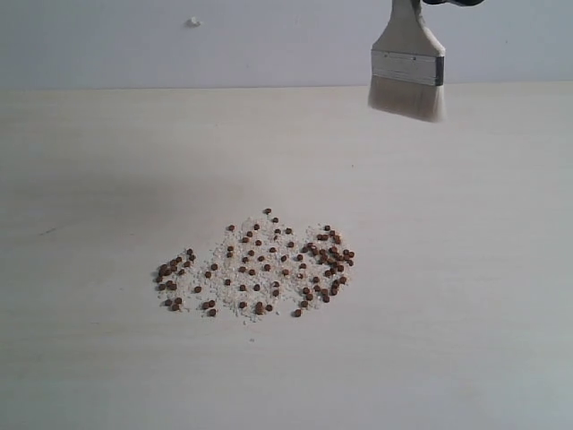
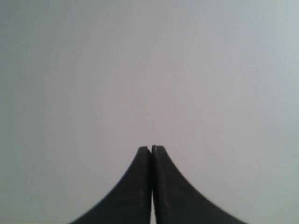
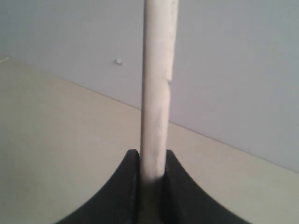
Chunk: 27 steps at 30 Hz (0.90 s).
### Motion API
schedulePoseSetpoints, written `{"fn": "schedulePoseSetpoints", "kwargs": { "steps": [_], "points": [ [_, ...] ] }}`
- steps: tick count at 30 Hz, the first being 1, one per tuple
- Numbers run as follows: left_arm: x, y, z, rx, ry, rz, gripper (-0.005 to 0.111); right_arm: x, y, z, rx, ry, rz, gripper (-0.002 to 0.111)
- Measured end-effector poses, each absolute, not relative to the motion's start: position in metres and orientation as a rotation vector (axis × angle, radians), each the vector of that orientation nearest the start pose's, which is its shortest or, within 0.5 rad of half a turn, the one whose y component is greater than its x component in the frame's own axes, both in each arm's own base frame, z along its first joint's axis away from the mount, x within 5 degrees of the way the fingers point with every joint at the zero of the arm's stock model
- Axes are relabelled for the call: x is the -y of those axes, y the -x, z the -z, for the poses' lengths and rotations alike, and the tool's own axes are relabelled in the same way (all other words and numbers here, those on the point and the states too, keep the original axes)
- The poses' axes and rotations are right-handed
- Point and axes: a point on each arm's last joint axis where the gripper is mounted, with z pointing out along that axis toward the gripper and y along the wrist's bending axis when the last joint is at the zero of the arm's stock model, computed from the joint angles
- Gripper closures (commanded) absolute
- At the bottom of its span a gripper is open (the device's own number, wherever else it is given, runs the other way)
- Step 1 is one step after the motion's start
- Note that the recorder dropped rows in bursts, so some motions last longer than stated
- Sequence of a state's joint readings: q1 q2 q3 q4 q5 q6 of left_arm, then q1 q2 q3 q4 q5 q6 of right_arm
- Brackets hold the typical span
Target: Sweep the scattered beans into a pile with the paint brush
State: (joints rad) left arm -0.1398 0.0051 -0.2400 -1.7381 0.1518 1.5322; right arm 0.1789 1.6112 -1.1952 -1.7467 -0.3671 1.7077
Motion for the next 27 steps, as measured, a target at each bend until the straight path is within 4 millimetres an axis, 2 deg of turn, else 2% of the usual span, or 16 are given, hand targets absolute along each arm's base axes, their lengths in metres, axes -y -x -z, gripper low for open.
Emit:
{"fn": "schedulePoseSetpoints", "kwargs": {
  "steps": [4, 9, 23, 25, 27],
  "points": [
    [0.0182, -0.0311, -0.2939, -1.233, -0.090, 0.394, 0.107, -0.0914, -0.3653, -0.3111, -1.909, 0.403, -0.358, 0.108],
    [0.0198, -0.0313, -0.2937, -1.240, -0.118, 0.435, 0.107, -0.0904, -0.3658, -0.3112, -1.909, 0.394, -0.346, 0.108],
    [0.0200, -0.0312, -0.2937, -1.240, -0.123, 0.438, 0.107, -0.0995, -0.3603, -0.3106, -1.908, 0.482, -0.452, 0.108],
    [0.0201, -0.0314, -0.2931, -1.242, -0.153, 0.398, 0.107, -0.0997, -0.3601, -0.3106, -1.904, 0.495, -0.447, 0.108],
    [0.0204, -0.0321, -0.2909, -1.244, -0.260, 0.253, 0.107, -0.0987, -0.3608, -0.3106, -1.902, 0.492, -0.430, 0.108]
  ]
}}
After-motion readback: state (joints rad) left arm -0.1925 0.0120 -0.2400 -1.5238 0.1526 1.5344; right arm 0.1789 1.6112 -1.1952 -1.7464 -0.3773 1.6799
